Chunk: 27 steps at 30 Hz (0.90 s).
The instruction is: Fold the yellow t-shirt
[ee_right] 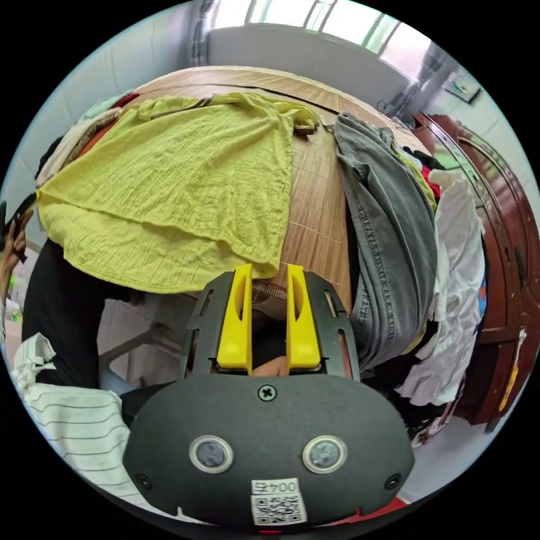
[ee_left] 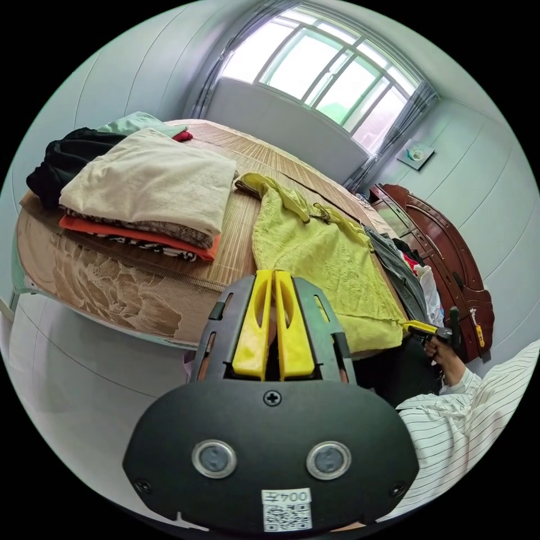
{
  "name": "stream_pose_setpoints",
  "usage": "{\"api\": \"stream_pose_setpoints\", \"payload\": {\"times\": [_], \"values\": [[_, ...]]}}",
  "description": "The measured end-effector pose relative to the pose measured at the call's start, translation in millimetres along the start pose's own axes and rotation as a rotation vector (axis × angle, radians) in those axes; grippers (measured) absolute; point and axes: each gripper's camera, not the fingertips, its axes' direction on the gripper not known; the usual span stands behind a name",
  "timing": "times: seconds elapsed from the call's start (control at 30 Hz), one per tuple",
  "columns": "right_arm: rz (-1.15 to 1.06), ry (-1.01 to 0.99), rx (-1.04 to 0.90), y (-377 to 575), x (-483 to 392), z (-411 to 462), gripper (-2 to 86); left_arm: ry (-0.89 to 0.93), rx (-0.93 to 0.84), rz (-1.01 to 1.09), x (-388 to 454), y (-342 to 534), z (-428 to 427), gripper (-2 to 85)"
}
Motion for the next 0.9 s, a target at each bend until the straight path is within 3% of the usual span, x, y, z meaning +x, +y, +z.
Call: {"api": "stream_pose_setpoints", "payload": {"times": [0.2,0.4,0.6,0.8,0.9], "values": [[-0.123,0.098,-0.032,-9,6,7,9.3,-0.004,-0.023,0.001,4,-11,3,0.8],[-0.079,-0.008,-0.008,-7,41,6,0.4,-0.088,-0.098,0.022,11,-18,14,0.7],[0.124,-0.222,0.201,20,103,-40,-0.7,-0.140,-0.088,0.051,22,-27,8,0.7],[0.329,-0.370,0.255,62,160,-51,-0.7,-0.139,-0.102,0.121,43,-34,8,0.7],[0.315,-0.405,0.271,82,170,-59,-0.8,-0.090,-0.053,0.098,47,-37,1,0.6]]}}
